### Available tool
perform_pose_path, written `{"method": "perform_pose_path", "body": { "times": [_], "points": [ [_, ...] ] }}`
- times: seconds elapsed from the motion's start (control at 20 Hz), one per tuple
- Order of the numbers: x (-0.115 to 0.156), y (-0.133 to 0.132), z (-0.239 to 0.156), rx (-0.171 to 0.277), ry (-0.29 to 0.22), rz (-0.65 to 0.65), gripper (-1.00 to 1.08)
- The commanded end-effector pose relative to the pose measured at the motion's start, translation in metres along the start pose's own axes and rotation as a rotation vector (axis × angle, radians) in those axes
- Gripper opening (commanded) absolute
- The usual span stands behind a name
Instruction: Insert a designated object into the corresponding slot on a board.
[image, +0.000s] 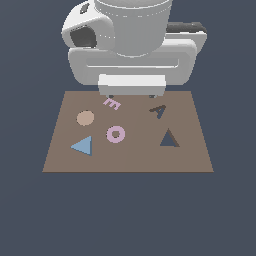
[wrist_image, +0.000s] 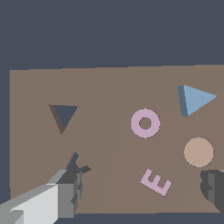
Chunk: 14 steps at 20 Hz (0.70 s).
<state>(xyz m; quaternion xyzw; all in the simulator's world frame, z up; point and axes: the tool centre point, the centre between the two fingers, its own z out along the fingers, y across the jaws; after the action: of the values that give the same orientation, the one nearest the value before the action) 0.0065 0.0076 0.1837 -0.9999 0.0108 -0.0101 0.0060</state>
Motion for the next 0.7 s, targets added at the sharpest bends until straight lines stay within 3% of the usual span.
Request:
{"method": "perform_pose_path", "body": {
  "times": [0.0, 0.65],
  "points": [
    [0.000, 0.000, 0.000, 0.000, 0.000, 0.000, 1.00],
    [-0.002, 0.012, 0.010, 0.000, -0.002, -0.094, 1.00]
  ]
}}
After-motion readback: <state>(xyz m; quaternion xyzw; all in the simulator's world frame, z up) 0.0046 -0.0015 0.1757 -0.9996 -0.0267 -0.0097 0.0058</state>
